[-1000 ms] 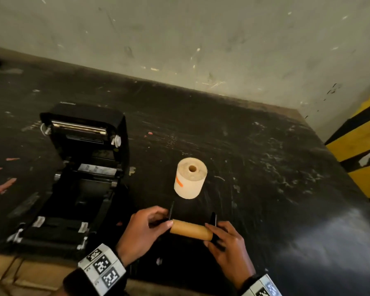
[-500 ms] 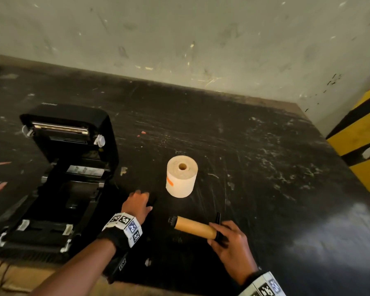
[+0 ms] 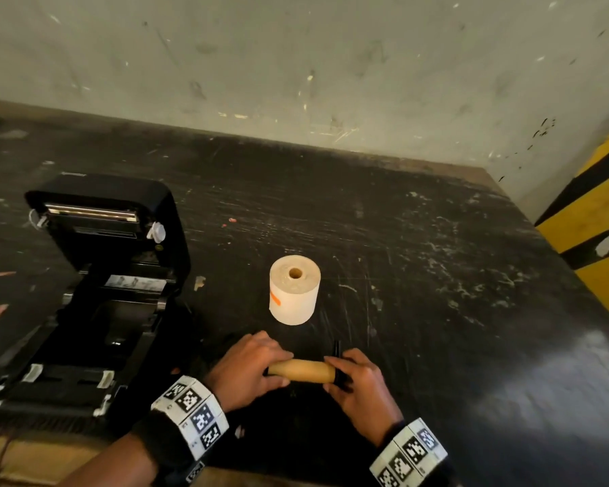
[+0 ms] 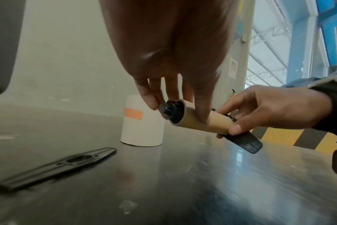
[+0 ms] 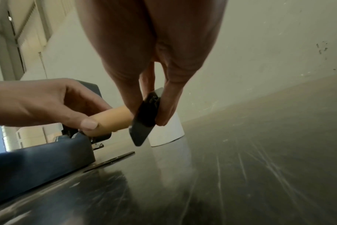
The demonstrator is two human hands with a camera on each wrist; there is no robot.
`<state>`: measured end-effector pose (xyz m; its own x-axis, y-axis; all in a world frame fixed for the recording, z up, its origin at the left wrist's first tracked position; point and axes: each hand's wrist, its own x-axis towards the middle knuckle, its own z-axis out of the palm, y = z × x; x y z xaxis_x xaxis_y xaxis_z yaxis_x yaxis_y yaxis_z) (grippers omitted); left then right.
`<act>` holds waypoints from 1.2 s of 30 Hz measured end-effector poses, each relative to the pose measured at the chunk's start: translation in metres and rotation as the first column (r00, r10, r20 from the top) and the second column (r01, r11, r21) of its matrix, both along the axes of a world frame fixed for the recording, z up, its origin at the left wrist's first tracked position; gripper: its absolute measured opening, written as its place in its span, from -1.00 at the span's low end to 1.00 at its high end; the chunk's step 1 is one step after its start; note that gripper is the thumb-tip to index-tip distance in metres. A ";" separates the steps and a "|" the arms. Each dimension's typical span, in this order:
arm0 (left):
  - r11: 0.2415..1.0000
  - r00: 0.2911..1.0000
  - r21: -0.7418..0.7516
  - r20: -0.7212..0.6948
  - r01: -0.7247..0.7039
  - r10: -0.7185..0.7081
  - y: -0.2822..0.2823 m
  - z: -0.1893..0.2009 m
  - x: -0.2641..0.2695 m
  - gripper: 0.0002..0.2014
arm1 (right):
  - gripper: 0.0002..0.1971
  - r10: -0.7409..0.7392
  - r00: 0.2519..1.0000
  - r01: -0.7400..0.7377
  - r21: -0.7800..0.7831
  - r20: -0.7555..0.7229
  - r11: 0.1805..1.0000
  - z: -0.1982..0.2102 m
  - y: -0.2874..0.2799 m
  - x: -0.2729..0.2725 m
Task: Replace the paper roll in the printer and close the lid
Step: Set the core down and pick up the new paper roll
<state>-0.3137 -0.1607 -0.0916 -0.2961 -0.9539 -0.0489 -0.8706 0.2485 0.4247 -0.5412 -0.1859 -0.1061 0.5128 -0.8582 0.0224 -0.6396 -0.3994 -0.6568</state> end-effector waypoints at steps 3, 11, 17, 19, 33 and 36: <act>0.996 0.993 0.033 0.085 -0.088 0.085 0.007 0.004 0.008 -0.61 | -0.53 0.038 0.998 -0.036 0.033 -0.053 0.999 0.000 -0.004 -0.001; 0.955 0.911 0.031 0.312 -0.294 0.270 0.004 0.005 0.043 -0.68 | -0.70 -0.115 0.981 0.121 0.025 -0.157 0.992 0.004 -0.023 -0.036; 0.938 0.915 0.113 0.285 -0.327 0.285 -0.002 -0.005 0.024 -0.65 | -0.70 0.073 0.967 -0.055 0.081 -0.244 0.995 -0.005 -0.009 -0.009; 0.938 0.918 0.144 0.296 -0.315 0.263 -0.003 -0.010 0.019 -0.65 | -0.69 0.111 0.952 -0.088 0.093 -0.286 0.992 -0.007 -0.007 0.001; 0.889 0.910 0.211 0.012 -0.407 0.414 -0.025 -0.006 0.025 -0.46 | -0.47 0.109 0.977 -0.078 0.170 -0.181 0.982 0.012 -0.045 0.004; 0.851 0.832 0.273 -0.219 -0.449 0.510 -0.044 -0.004 0.026 -0.36 | -0.39 0.069 0.987 -0.065 0.027 -0.144 0.997 0.034 -0.068 0.019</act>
<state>-0.2881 -0.2043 -0.0954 0.1663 -0.9561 -0.2412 -0.6978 -0.2869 0.6563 -0.5226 -0.2544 -0.0723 0.5658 -0.8212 -0.0749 -0.7006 -0.4309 -0.5687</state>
